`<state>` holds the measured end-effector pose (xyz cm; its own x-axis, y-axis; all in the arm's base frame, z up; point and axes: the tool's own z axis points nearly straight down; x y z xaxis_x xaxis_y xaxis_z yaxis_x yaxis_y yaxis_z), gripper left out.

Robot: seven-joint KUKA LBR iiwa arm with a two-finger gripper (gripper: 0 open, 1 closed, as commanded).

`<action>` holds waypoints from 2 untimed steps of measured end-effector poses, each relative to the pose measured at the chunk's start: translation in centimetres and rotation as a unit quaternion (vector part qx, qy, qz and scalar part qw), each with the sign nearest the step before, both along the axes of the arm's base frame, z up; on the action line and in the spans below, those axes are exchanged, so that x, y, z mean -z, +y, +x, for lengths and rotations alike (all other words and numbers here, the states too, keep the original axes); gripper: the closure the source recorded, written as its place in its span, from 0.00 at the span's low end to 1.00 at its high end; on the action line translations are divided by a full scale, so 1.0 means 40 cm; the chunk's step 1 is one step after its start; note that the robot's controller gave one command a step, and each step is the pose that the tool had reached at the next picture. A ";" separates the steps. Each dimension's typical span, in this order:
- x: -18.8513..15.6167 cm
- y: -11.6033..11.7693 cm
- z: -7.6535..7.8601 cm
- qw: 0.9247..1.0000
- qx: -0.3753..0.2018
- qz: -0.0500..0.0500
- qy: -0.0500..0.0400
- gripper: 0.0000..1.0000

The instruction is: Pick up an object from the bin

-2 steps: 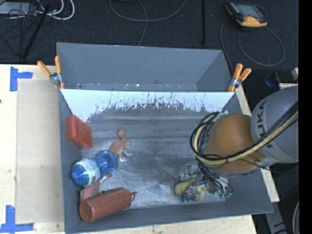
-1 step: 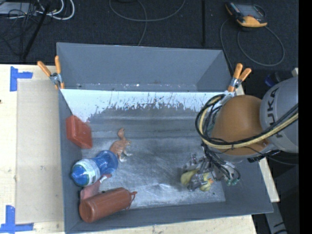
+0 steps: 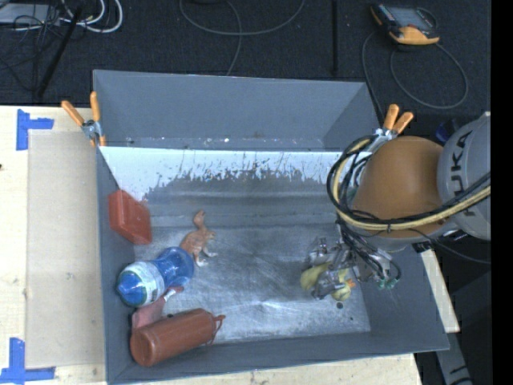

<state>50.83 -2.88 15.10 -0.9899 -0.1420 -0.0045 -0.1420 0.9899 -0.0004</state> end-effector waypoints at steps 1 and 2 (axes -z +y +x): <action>-0.055 -0.028 -0.030 1.000 -0.002 0.001 0.009 1.00; -0.230 -0.008 -0.028 1.000 0.009 0.000 0.005 1.00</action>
Offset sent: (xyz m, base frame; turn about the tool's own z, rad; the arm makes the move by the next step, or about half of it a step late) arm -0.0114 0.0010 0.1031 0.0216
